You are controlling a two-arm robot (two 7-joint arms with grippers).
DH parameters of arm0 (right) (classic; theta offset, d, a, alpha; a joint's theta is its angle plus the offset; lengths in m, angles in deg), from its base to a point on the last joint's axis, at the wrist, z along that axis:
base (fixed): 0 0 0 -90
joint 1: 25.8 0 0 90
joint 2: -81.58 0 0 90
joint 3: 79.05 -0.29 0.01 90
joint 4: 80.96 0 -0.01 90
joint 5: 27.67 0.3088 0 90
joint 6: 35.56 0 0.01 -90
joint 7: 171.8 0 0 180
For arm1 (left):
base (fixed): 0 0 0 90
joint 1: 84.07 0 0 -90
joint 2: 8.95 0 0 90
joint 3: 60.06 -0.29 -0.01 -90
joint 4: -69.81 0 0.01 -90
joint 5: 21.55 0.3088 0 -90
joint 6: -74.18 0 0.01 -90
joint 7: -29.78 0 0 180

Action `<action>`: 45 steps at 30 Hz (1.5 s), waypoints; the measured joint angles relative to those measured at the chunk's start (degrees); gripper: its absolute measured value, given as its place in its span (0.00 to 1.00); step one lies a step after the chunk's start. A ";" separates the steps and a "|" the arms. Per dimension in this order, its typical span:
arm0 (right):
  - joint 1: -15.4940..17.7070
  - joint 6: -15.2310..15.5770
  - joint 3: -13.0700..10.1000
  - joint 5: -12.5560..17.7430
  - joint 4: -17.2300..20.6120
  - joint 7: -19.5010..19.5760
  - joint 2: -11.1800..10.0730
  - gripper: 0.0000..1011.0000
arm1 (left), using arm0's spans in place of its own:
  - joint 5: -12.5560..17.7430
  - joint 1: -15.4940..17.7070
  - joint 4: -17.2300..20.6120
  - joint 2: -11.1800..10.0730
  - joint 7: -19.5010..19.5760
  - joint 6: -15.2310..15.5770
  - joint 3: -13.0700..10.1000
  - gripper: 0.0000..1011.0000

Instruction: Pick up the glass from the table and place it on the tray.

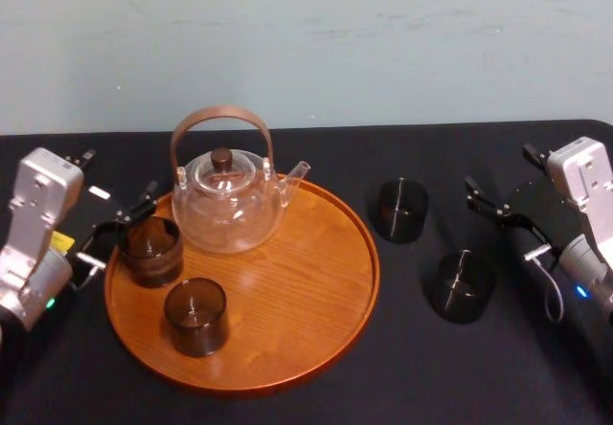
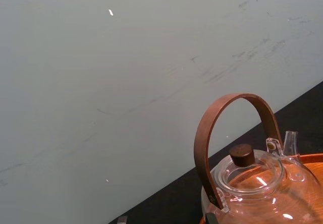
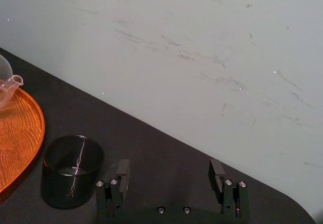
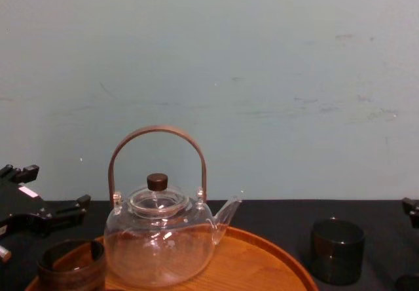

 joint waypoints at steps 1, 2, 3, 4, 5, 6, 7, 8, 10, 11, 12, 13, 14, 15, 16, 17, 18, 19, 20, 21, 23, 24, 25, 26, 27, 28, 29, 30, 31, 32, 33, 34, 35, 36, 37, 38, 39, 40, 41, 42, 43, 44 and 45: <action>0.00 0.00 0.00 0.00 0.00 0.00 0.00 0.99 | 0.00 0.00 0.00 0.00 0.00 0.00 0.00 0.99; 0.00 0.00 0.00 0.00 0.00 0.00 0.00 0.99 | 0.00 0.00 0.00 0.00 0.00 0.00 0.00 0.99; 0.00 0.00 0.00 0.00 0.00 0.00 0.00 0.99 | 0.00 0.00 0.00 0.00 0.00 0.00 0.00 0.99; 0.00 0.00 0.00 0.00 0.00 0.00 0.00 0.99 | 0.00 0.00 0.00 0.00 0.00 0.00 0.00 0.99; 0.00 0.00 0.00 0.00 0.00 0.00 0.00 0.99 | 0.00 0.00 0.00 0.00 0.00 0.00 0.00 0.99; 0.00 0.00 0.00 0.00 0.00 0.00 0.00 0.99 | 0.00 0.00 0.00 0.00 0.00 0.00 0.00 0.99; 0.00 0.00 0.00 0.00 0.00 0.00 0.00 0.99 | 0.00 0.00 0.00 0.00 0.00 0.00 0.00 0.99; 0.00 0.00 0.00 0.00 0.00 0.00 0.00 0.99 | 0.00 0.00 0.00 0.00 0.00 0.00 0.00 0.99; 0.00 0.00 0.00 0.00 0.00 0.00 0.00 0.99 | 0.00 0.00 0.00 0.00 0.00 0.00 0.00 0.99; 0.00 0.00 0.00 0.00 0.00 0.00 0.00 0.99 | 0.00 0.00 0.00 0.00 0.00 0.00 0.00 0.99; 0.00 0.00 0.00 0.00 0.00 0.00 0.00 0.99 | 0.00 0.00 0.00 0.00 0.00 0.00 0.00 0.99; 0.00 0.00 0.00 0.00 0.00 0.00 0.00 0.99 | 0.00 0.00 0.00 0.00 0.00 0.00 0.00 0.99; 0.00 0.00 0.00 0.00 0.00 0.00 0.00 0.99 | 0.00 0.00 0.00 0.00 0.00 0.00 0.00 0.99; 0.00 0.00 0.00 0.00 0.00 0.00 0.00 0.99 | 0.00 0.00 0.00 0.00 0.00 0.00 0.00 0.99; 0.00 0.00 0.00 0.00 0.00 0.00 0.00 0.99 | 0.00 0.00 0.00 0.00 0.00 0.00 0.00 0.99; 0.00 0.00 0.00 0.00 0.00 0.00 0.00 0.99 | 0.00 0.00 0.00 0.00 0.00 0.00 0.00 0.99; 0.00 0.00 0.00 0.00 0.00 0.00 0.00 0.99 | 0.00 0.00 0.00 0.00 0.00 0.00 0.00 0.99; 0.00 0.00 0.00 0.00 0.00 0.00 0.00 0.99 | 0.00 0.00 0.00 0.00 0.00 0.00 0.00 0.99; 0.00 0.00 0.00 0.00 0.00 0.00 0.00 0.99 | 0.00 0.00 0.00 0.00 0.00 0.00 0.00 0.99; 0.00 0.00 0.00 0.00 0.00 0.00 0.00 0.99 | 0.00 0.00 0.00 0.00 0.00 0.00 0.00 0.99; 0.00 0.00 0.00 0.00 0.00 0.00 0.00 0.99 | 0.00 0.00 0.00 0.00 0.00 0.00 0.00 0.99; 0.00 0.00 0.00 0.00 0.00 0.00 0.00 0.99 | 0.00 0.00 0.00 0.00 0.00 0.00 0.00 0.99; 0.00 0.00 0.00 0.00 0.00 0.00 0.00 0.99 | 0.00 0.00 0.00 0.00 0.00 0.00 0.00 0.99; 0.00 0.00 0.00 0.00 0.00 0.00 0.00 0.99 | 0.00 0.00 0.00 0.00 0.00 0.00 0.00 0.99; 0.00 0.00 0.00 0.00 0.00 0.00 0.00 0.99 | 0.00 0.00 0.00 0.00 0.00 0.00 0.00 0.99; 0.00 0.00 0.00 0.00 0.00 0.00 0.00 0.99 | 0.00 0.00 0.00 0.00 0.00 0.00 0.00 0.99; 0.00 0.00 0.00 0.00 0.00 0.00 0.00 0.99 | 0.00 0.00 0.00 0.00 0.00 0.00 0.00 0.99; 0.00 0.00 0.00 0.00 0.00 0.00 0.00 0.99 | 0.00 0.00 0.00 0.00 0.00 0.00 0.00 0.99; 0.00 0.00 0.00 0.00 0.00 0.00 0.00 0.99 | 0.00 0.00 0.00 0.00 0.00 0.00 0.00 0.99; 0.00 0.00 0.00 0.00 0.00 0.00 0.00 0.99 | 0.00 0.00 0.00 0.00 0.00 0.00 0.00 0.99; 0.00 0.00 0.00 0.00 0.00 0.00 0.00 0.99 | 0.00 0.00 0.00 0.00 0.00 0.00 0.00 0.99; 0.00 0.00 0.00 0.00 0.00 0.00 0.00 0.99 | 0.00 0.00 0.00 0.00 0.00 0.00 0.00 0.99; 0.00 0.00 0.00 0.00 0.00 0.00 0.00 0.99 | 0.00 0.00 0.00 0.00 0.00 0.00 0.00 0.99; 0.00 0.00 0.00 0.00 0.00 0.00 0.00 0.99 | 0.00 0.00 0.00 0.00 0.00 0.00 0.00 0.99; 0.00 0.00 0.00 0.00 0.00 0.00 0.00 0.99 | 0.00 0.00 0.00 0.00 0.00 0.00 0.00 0.99; 0.00 0.00 0.00 0.00 0.00 0.00 0.00 0.99 | 0.00 0.00 0.00 0.00 0.00 0.00 0.00 0.99; 0.00 0.00 0.00 0.00 0.00 0.00 0.00 0.99 | 0.00 0.00 0.00 0.00 0.00 0.00 0.00 0.99; 0.00 0.00 0.00 0.00 0.00 0.00 0.00 0.99 | 0.00 0.00 0.00 0.00 0.00 0.00 0.00 0.99; 0.00 0.00 0.00 0.00 0.00 0.00 0.00 0.99 | 0.00 0.00 0.00 0.00 0.00 0.00 0.00 0.99; 0.00 0.00 0.00 0.00 0.00 0.00 0.00 0.99 | 0.00 0.00 0.00 0.00 0.00 0.00 0.00 0.99; 0.00 0.00 0.00 0.00 0.00 0.00 0.00 0.99 | 0.00 0.00 0.00 0.00 0.00 0.00 0.00 0.99; 0.00 0.00 0.00 0.00 0.00 0.00 0.00 0.99 | 0.00 0.00 0.00 0.00 0.00 0.00 0.00 0.99; 0.00 0.00 0.00 0.00 0.00 0.00 0.00 0.99 | 0.00 0.00 0.00 0.00 0.00 0.00 0.00 0.99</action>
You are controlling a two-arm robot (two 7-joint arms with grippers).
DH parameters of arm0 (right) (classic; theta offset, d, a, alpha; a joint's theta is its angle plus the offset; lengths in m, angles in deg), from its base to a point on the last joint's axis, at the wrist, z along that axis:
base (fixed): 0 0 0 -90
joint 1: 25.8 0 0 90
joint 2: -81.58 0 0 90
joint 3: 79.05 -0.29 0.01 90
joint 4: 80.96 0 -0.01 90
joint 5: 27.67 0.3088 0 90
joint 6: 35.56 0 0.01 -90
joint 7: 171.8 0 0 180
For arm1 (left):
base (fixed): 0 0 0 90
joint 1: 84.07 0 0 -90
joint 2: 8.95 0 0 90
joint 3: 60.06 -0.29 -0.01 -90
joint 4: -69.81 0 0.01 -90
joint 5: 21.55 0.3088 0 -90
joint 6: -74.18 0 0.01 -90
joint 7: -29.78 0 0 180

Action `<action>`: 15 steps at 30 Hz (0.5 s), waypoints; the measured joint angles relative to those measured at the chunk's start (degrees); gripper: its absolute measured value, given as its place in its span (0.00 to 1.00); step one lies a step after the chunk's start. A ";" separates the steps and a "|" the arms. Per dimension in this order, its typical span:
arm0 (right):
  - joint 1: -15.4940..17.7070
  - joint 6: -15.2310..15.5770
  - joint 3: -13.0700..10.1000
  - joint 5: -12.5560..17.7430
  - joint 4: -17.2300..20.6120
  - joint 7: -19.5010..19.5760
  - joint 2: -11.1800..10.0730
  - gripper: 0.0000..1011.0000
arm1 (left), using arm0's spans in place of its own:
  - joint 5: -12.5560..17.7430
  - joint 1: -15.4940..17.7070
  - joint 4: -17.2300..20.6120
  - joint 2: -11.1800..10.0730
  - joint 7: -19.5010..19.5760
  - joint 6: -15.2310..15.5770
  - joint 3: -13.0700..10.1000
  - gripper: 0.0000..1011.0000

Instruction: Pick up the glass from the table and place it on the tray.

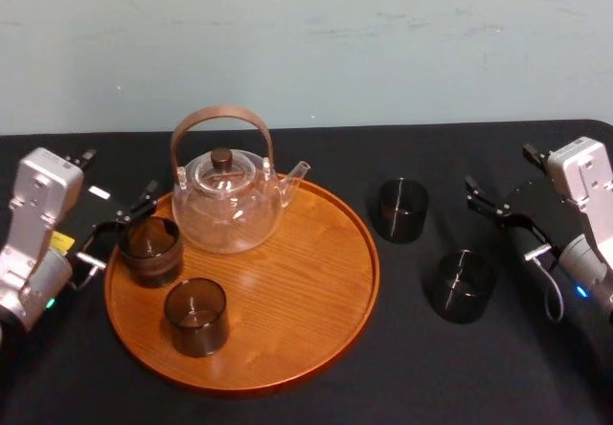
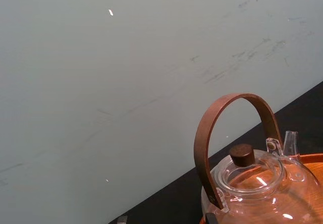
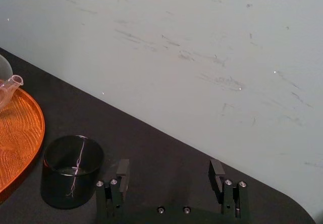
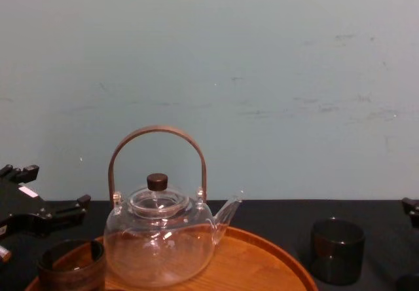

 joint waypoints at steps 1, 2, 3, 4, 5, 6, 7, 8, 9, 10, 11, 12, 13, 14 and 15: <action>0.00 0.00 0.00 0.00 0.00 0.00 0.00 0.99 | 0.00 0.00 0.00 0.00 0.00 0.00 0.00 0.99; 0.00 0.00 0.00 0.00 0.00 0.00 0.00 0.99 | 0.00 0.00 0.00 0.00 0.00 0.00 0.00 0.99; 0.00 0.00 0.00 0.00 0.00 0.00 0.00 0.99 | 0.00 0.00 0.00 0.00 0.00 0.00 0.00 0.99; 0.00 0.00 0.00 0.00 0.00 0.00 0.00 0.99 | 0.00 0.00 0.00 0.00 0.00 0.00 0.00 0.99; 0.00 0.00 0.00 0.00 0.00 0.00 0.00 0.99 | 0.00 0.00 0.00 0.00 0.00 0.00 0.00 0.99; 0.00 0.00 0.00 0.00 0.00 0.00 0.00 0.99 | 0.00 0.00 0.00 0.00 0.00 0.00 0.00 0.99; 0.00 0.00 0.00 0.00 0.00 0.00 0.00 0.99 | 0.00 0.00 0.00 0.00 0.00 0.00 0.00 0.99; 0.00 0.00 0.00 0.00 0.00 0.00 0.00 0.99 | 0.00 0.00 0.00 0.00 0.00 0.00 0.00 0.99; 0.01 -0.01 -0.06 0.00 0.00 -0.06 0.03 0.99 | 0.00 0.00 0.00 0.00 0.00 0.00 0.00 0.99; 0.02 -0.06 -0.18 -0.01 0.00 -0.20 0.07 0.99 | 0.00 0.00 0.00 0.00 0.00 0.00 0.00 0.99; 0.11 -0.12 -0.38 -0.04 0.03 -0.52 0.10 0.99 | 0.00 0.00 0.00 0.00 0.00 0.00 0.00 0.99; 0.18 -0.12 -0.51 -0.06 0.12 -0.81 0.10 0.99 | 0.00 0.00 0.00 0.00 0.00 0.00 0.00 0.99; 0.26 -0.12 -0.62 -0.06 0.24 -1.07 0.06 0.99 | 0.00 0.00 0.00 0.00 0.00 0.00 0.00 0.99; 0.50 -0.08 -0.90 -0.04 0.63 -1.64 -0.11 0.99 | 0.00 0.00 0.00 0.00 0.00 0.00 0.00 0.99; 0.66 -0.04 -1.05 0.01 0.88 -1.96 -0.23 0.99 | 0.00 0.00 0.00 0.00 0.00 0.00 0.00 0.99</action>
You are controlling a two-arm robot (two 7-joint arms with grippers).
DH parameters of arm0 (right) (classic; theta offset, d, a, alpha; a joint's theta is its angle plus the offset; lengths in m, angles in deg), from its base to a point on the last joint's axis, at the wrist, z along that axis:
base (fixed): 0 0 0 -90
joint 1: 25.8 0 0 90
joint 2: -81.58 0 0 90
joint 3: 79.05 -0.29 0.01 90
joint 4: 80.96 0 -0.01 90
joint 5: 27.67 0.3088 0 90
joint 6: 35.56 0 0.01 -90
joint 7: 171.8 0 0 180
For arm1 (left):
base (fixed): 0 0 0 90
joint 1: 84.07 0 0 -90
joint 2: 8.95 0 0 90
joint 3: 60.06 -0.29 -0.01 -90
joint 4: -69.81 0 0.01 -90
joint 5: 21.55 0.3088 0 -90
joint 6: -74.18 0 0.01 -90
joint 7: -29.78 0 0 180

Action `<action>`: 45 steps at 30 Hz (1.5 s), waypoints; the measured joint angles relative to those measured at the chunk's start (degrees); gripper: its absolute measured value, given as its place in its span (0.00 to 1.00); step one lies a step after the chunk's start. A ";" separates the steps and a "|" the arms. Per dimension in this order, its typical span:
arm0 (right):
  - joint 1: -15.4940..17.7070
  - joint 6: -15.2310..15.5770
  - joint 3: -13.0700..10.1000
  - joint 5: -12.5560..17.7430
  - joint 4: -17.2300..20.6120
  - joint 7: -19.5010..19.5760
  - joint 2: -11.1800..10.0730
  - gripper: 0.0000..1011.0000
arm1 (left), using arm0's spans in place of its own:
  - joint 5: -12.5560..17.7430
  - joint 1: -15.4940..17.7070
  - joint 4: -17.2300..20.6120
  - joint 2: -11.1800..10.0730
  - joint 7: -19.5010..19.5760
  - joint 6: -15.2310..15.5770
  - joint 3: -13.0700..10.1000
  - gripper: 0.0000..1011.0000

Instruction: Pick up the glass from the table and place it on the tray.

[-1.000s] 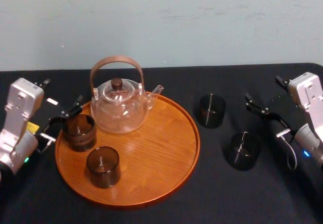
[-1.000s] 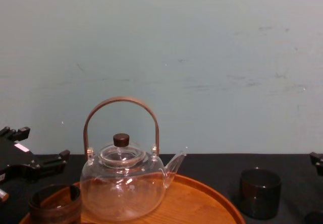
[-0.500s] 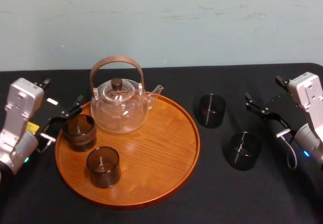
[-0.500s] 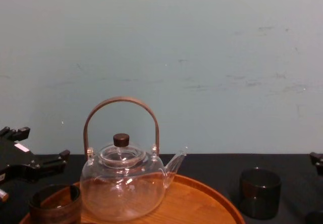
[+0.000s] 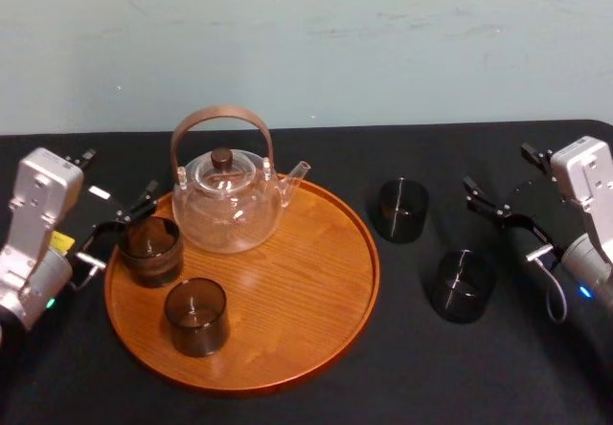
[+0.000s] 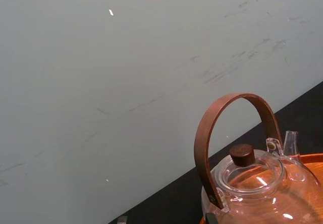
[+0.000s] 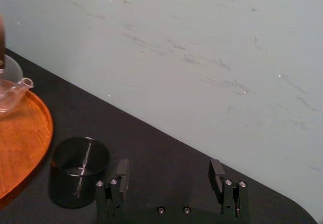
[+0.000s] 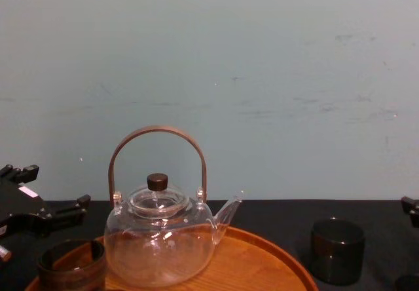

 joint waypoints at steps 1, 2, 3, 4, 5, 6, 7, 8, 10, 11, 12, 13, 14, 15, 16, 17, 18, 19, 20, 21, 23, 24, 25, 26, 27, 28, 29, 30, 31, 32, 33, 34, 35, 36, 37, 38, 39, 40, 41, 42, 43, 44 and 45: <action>0.22 0.05 -0.19 0.14 0.33 -0.32 -0.16 0.99 | 0.00 0.00 0.00 0.00 0.00 0.00 0.00 0.99; 0.72 0.24 -0.58 0.53 1.06 -0.99 -0.50 0.99 | 0.00 0.00 0.00 0.00 0.00 0.00 0.00 0.99; 0.96 0.35 -0.76 0.68 1.42 -1.23 -0.67 0.99 | 0.00 0.00 0.00 0.00 0.00 0.00 0.00 0.99; 1.28 0.49 -0.97 0.91 1.85 -1.51 -0.88 0.99 | 0.00 0.00 0.00 0.00 0.00 0.00 0.00 0.99; 1.63 0.63 -1.22 1.13 2.30 -1.83 -1.10 0.99 | 0.00 0.00 0.00 0.00 0.00 0.00 0.00 0.99; 2.28 0.97 -1.71 1.62 3.16 -2.37 -1.50 0.99 | 0.00 0.00 0.00 0.00 0.00 0.00 0.00 0.99; 2.64 1.15 -2.00 1.89 3.71 -2.61 -1.73 0.99 | 0.00 0.00 0.00 0.00 0.00 0.00 0.00 0.99; 3.38 1.51 -2.58 2.39 4.66 -3.09 -2.16 0.99 | 0.00 0.00 0.00 0.00 0.00 0.00 0.00 0.99; 4.11 1.86 -3.06 2.88 5.54 -3.48 -2.57 0.99 | 0.00 0.00 0.00 0.00 0.00 0.00 0.00 0.99; 5.02 2.17 -3.66 3.42 6.53 -3.90 -3.02 0.99 | 0.00 0.00 0.00 0.00 0.00 0.00 0.00 0.99; 5.45 2.32 -4.01 3.68 7.03 -4.07 -3.25 0.99 | 0.00 0.00 0.00 0.00 0.00 0.00 0.00 0.99; 5.45 2.32 -4.01 3.68 7.03 -4.07 -3.25 0.99 | 0.00 0.00 0.00 0.00 0.00 0.00 0.00 0.99; 6.36 2.62 -4.71 4.25 8.04 -4.38 -3.67 0.99 | 0.00 0.00 0.00 0.00 0.00 0.00 0.00 0.99; 6.88 2.78 -5.10 4.63 8.61 -4.54 -3.89 0.99 | 0.00 0.00 0.00 0.00 0.00 0.00 0.00 0.99; 7.94 3.16 -5.83 5.39 9.68 -4.88 -4.33 0.99 | 0.00 0.00 0.00 0.00 0.00 0.00 0.00 0.99; 8.43 3.34 -6.17 5.78 10.18 -5.07 -4.53 0.99 | 0.00 0.00 0.00 0.00 0.00 0.00 0.00 0.99; 9.53 3.75 -6.98 6.56 11.31 -5.49 -4.99 0.99 | 0.00 0.00 0.00 0.00 0.00 0.00 0.00 0.99; 9.95 3.93 -7.24 6.91 11.69 -5.70 -5.15 0.99 | 0.00 0.00 0.00 0.00 0.00 0.00 0.00 0.99; 10.53 4.14 -7.59 7.30 12.27 -5.94 -5.39 0.99 | 0.00 0.00 0.00 0.00 0.00 0.00 0.00 0.99; 11.64 4.55 -8.24 8.09 13.33 -6.45 -5.82 0.99 | 0.00 0.00 0.00 0.00 0.00 0.00 0.00 0.99; 12.80 4.95 -8.93 8.91 14.32 -6.95 -6.26 0.99 | 0.00 0.00 0.00 0.00 0.00 0.00 -0.01 0.99; 14.00 5.36 -9.62 9.70 15.40 -7.45 -6.69 0.99 | 0.00 0.00 0.00 0.00 0.00 0.00 0.00 0.99; 14.53 5.60 -9.92 10.10 15.82 -7.74 -6.86 0.99 | 0.00 0.00 0.00 0.00 0.00 0.00 0.00 0.99; 15.04 5.79 -10.21 10.44 16.23 -7.97 -7.01 0.99 | 0.00 0.00 0.00 0.00 0.00 0.00 0.00 0.99; 15.45 5.96 -10.45 10.71 16.56 -8.18 -7.13 0.99 | 0.00 0.00 0.00 0.00 0.00 0.00 -0.01 0.99; 16.40 6.39 -11.03 11.31 17.34 -8.63 -7.39 0.99 | 0.00 0.00 0.00 0.00 0.00 0.00 0.00 0.99; 16.82 6.58 -11.28 11.54 17.65 -8.82 -7.51 0.99 | 0.00 0.00 0.00 0.00 0.00 0.00 0.00 0.99; 17.23 6.76 -11.50 11.79 17.92 -9.04 -7.62 0.99 | 0.00 0.00 0.00 0.00 0.00 0.00 0.00 0.99; 18.08 7.07 -11.93 12.12 18.49 -9.45 -7.87 0.99 | 0.00 0.00 0.00 0.00 0.00 0.00 0.00 0.99; 18.40 7.19 -12.08 12.24 18.71 -9.63 -7.99 0.99 | 0.00 0.00 0.00 0.00 0.00 0.00 0.00 0.99; 18.79 7.36 -12.27 12.38 18.99 -9.87 -8.14 0.99 | 0.00 0.00 0.00 0.00 0.00 0.00 0.00 0.99; 19.50 7.75 -12.61 12.66 19.49 -10.42 -8.46 0.99 | 0.00 0.00 0.00 0.00 0.00 0.00 0.00 0.99; 19.84 7.96 -12.75 12.75 19.70 -10.68 -8.62 0.99 | 0.00 0.00 0.00 0.00 0.00 0.00 0.00 0.99; 20.14 8.21 -12.88 12.84 19.93 -10.95 -8.76 0.99 | 0.00 0.00 0.00 0.00 0.00 0.00 0.00 0.99; 20.42 8.46 -13.00 12.92 20.10 -11.21 -8.91 0.99 | 0.00 0.00 0.00 0.00 0.00 0.00 0.00 0.99; 20.96 8.95 -13.17 13.06 20.38 -11.81 -9.21 0.99 | 0.00 0.00 0.00 0.00 0.00 0.00 0.00 0.99; 21.20 9.15 -13.23 13.09 20.53 -12.15 -9.35 0.99 | 0.00 0.00 0.00 0.00 0.00 0.00 0.00 0.99; 21.61 9.64 -13.29 13.12 20.77 -12.83 -9.68 0.99 | 0.00 0.00 0.00 0.00 0.00 0.00 0.00 0.99; 21.78 9.89 -13.30 13.12 20.86 -13.15 -9.82 0.99 | 0.00 0.00 0.00 0.00 0.00 0.00 0.00 0.99; 21.93 10.12 -13.30 13.12 20.94 -13.44 -9.95 0.99 | 0.00 0.00 0.00 0.00 0.00 0.00 -0.01 0.99; 22.13 10.59 -13.29 13.10 21.03 -13.95 -10.14 0.99 | 0.00 0.00 0.00 0.00 0.00 0.00 0.00 0.99; 22.23 10.86 -13.27 13.07 21.07 -14.21 -10.23 0.99 | 0.00 0.00 0.00 0.00 0.00 0.00 0.00 0.99; 22.33 11.13 -13.24 13.02 21.10 -14.50 -10.31 0.99 | 0.00 0.00 0.00 0.00 0.00 0.00 0.00 0.99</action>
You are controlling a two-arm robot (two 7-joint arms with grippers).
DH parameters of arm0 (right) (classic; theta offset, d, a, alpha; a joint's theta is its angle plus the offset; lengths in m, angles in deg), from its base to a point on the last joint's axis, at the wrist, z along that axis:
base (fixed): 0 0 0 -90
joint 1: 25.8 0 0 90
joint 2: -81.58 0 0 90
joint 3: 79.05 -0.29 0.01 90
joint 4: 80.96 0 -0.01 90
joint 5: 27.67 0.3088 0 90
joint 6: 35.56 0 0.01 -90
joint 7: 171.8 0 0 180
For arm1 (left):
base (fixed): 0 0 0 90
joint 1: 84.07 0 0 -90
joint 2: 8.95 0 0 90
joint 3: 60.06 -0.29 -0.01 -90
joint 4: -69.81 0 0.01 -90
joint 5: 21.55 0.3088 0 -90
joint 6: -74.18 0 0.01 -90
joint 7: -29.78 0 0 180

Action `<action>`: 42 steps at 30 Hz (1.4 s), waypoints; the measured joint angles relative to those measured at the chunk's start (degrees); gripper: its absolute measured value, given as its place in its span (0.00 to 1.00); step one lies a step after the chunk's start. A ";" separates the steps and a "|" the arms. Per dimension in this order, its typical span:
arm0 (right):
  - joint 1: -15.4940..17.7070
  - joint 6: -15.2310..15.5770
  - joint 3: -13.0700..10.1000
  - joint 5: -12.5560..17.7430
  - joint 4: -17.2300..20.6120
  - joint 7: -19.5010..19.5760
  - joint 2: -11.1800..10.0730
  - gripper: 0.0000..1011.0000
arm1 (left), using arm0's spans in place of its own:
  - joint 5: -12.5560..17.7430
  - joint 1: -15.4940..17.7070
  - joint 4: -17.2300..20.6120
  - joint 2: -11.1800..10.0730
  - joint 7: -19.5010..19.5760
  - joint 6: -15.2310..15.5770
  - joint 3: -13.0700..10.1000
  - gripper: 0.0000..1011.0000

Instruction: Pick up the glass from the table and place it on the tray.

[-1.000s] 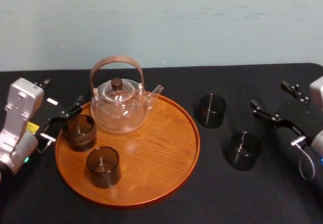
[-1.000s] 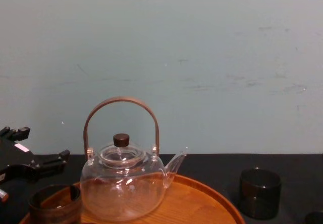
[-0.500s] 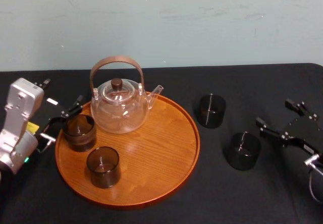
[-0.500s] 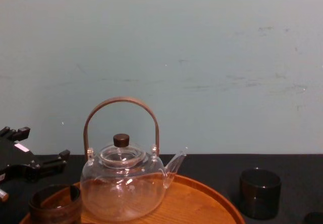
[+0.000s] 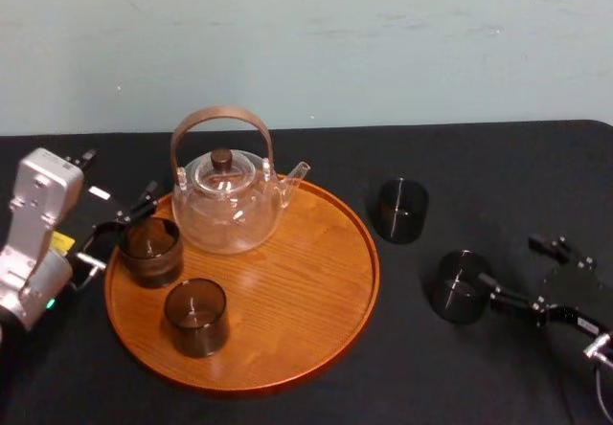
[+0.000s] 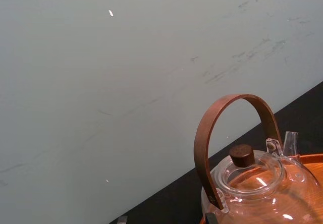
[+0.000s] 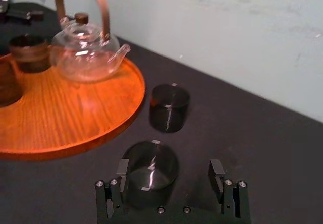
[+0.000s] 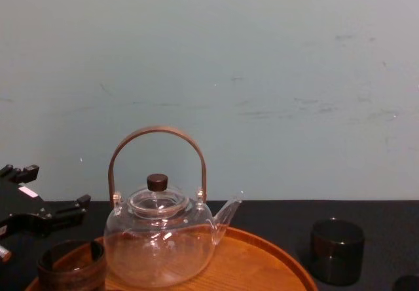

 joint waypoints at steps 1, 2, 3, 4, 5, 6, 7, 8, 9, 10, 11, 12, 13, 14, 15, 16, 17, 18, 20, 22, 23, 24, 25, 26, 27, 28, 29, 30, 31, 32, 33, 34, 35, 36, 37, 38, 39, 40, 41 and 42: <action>0.16 0.54 0.07 -0.09 0.03 -0.54 -0.11 0.99 | 0.00 0.00 0.00 0.00 0.00 0.00 0.00 0.99; 0.21 0.81 0.09 -0.13 0.03 -0.79 -0.14 0.99 | 0.00 0.00 0.00 0.00 0.00 0.00 0.00 0.99; 0.25 1.07 0.12 -0.17 0.03 -1.01 -0.16 0.99 | 0.00 0.00 0.00 0.00 0.00 0.00 0.00 0.99; 0.29 1.35 0.14 -0.20 0.03 -1.22 -0.17 0.99 | 0.00 0.00 0.00 0.00 0.00 0.00 0.00 0.99; 0.34 1.86 0.18 -0.31 0.03 -1.58 -0.18 0.99 | 0.00 0.00 0.00 0.00 0.00 0.00 0.00 0.99; 0.34 1.86 0.18 -0.31 0.03 -1.58 -0.18 0.99 | 0.00 0.00 0.00 0.00 0.00 0.00 0.00 0.99; 0.35 2.27 0.21 -0.47 0.03 -1.87 -0.17 0.99 | 0.00 0.00 0.00 0.00 0.00 0.00 0.00 0.99; 0.35 2.53 0.23 -0.60 0.02 -1.99 -0.14 0.99 | 0.00 0.00 0.00 0.00 0.00 0.00 0.00 0.99; 0.33 3.02 0.29 -0.81 0.00 -2.22 -0.05 0.99 | 0.00 0.00 0.00 0.00 0.00 0.00 0.00 0.99; 0.24 3.56 0.36 -1.08 -0.08 -2.41 0.10 0.99 | 0.00 0.00 0.00 0.00 0.00 0.00 0.00 0.99; 0.16 3.85 0.38 -1.19 -0.14 -2.50 0.18 0.99 | 0.00 0.00 0.00 0.00 0.00 0.00 0.00 0.99; 0.09 4.10 0.39 -1.27 -0.20 -2.60 0.29 0.99 | 0.00 0.00 0.00 0.00 0.00 0.00 0.00 0.99; 0.03 4.31 0.40 -1.36 -0.25 -2.68 0.36 0.99 | 0.00 0.00 0.00 0.00 0.00 0.00 0.00 0.99; -0.14 4.73 0.43 -1.55 -0.39 -2.88 0.60 0.99 | 0.00 0.00 0.00 0.00 0.00 0.00 0.00 0.99; -0.23 4.94 0.45 -1.61 -0.46 -2.98 0.74 0.99 | 0.00 0.00 0.00 0.00 0.00 0.00 0.00 0.99; -0.36 5.17 0.48 -1.68 -0.55 -3.12 0.92 0.99 | 0.00 0.00 0.00 0.00 0.00 0.00 0.00 0.99; -0.45 5.34 0.50 -1.73 -0.63 -3.18 1.04 0.99 | 0.00 0.00 0.00 0.00 0.00 0.00 0.00 0.99; -0.75 5.82 0.56 -1.88 -0.86 -3.34 1.37 0.99 | 0.00 0.00 0.00 0.00 0.00 0.00 0.00 0.99; -1.21 6.51 0.67 -2.18 -1.20 -3.51 1.89 0.99 | 0.00 0.00 0.00 0.00 0.00 0.00 0.00 0.99; -1.56 6.98 0.76 -2.40 -1.45 -3.62 2.23 0.99 | 0.00 0.00 0.00 0.00 0.00 0.00 0.00 0.99; -1.77 7.22 0.82 -2.49 -1.60 -3.69 2.42 0.99 | 0.00 0.00 0.00 0.00 0.00 0.00 0.00 0.99; -2.12 7.63 0.91 -2.65 -1.88 -3.83 2.76 0.99 | 0.00 0.00 0.00 0.00 0.00 0.00 0.00 0.99; -2.34 7.84 0.99 -2.79 -2.05 -3.94 2.92 0.99 | 0.00 0.00 0.00 0.00 0.00 0.00 0.00 0.99; -2.59 8.05 1.10 -2.95 -2.26 -4.04 3.11 0.99 | 0.00 0.00 0.00 0.00 0.00 0.00 0.00 0.99; -2.83 8.25 1.19 -3.08 -2.47 -4.15 3.29 0.99 | 0.00 0.00 0.00 0.00 0.00 0.00 0.00 0.99; -3.31 8.66 1.44 -3.43 -2.85 -4.38 3.62 0.99 | 0.00 0.00 0.00 0.00 0.00 0.00 0.00 0.99; -3.52 8.86 1.53 -3.60 -3.03 -4.50 3.78 0.99 | 0.00 0.00 0.00 0.00 0.00 0.00 0.00 0.99; -3.96 9.18 1.72 -3.89 -3.40 -4.74 4.11 0.99 | 0.00 0.00 0.00 0.00 0.00 0.00 0.00 0.99; -4.19 9.34 1.81 -4.01 -3.60 -4.86 4.30 0.99 | 0.00 0.00 0.00 0.00 0.00 0.00 0.00 0.99; -4.41 9.55 1.90 -4.15 -3.79 -4.97 4.49 0.99 | 0.00 0.00 0.00 0.00 0.00 0.00 0.00 0.99; -4.63 9.73 1.97 -4.26 -4.00 -5.07 4.68 0.99 | 0.00 0.00 0.00 0.00 0.00 0.00 0.00 0.99; -5.04 10.13 2.11 -4.47 -4.41 -5.26 5.04 0.99 | 0.00 0.00 0.00 0.00 0.00 0.00 0.00 0.99; -5.18 10.29 2.16 -4.57 -4.54 -5.34 5.17 0.99 | 0.00 0.00 0.00 0.00 0.00 0.00 0.00 0.99; -5.38 10.48 2.23 -4.70 -4.73 -5.44 5.33 0.99 | 0.00 0.00 0.00 0.00 0.00 0.00 0.00 0.99; -5.73 10.79 2.36 -4.91 -5.07 -5.67 5.63 0.99 | 0.00 0.00 0.00 0.00 0.00 0.00 0.00 0.99; -5.91 10.95 2.43 -5.04 -5.25 -5.80 5.78 0.99 | 0.00 0.00 0.00 0.00 0.00 0.00 0.00 0.99; -6.07 11.08 2.48 -5.17 -5.40 -5.89 5.91 0.99 | 0.00 0.00 0.00 0.00 0.00 0.00 0.00 0.99; -6.23 11.19 2.54 -5.27 -5.52 -6.01 6.05 0.99 | 0.00 0.00 0.00 0.00 0.00 0.00 0.00 0.99; -6.51 11.39 2.67 -5.47 -5.78 -6.21 6.28 0.99 | 0.00 0.00 0.00 0.00 0.00 0.00 0.00 0.99; -6.67 11.50 2.72 -5.58 -5.93 -6.30 6.41 0.99 | 0.00 0.00 0.00 0.00 0.00 0.00 0.00 0.99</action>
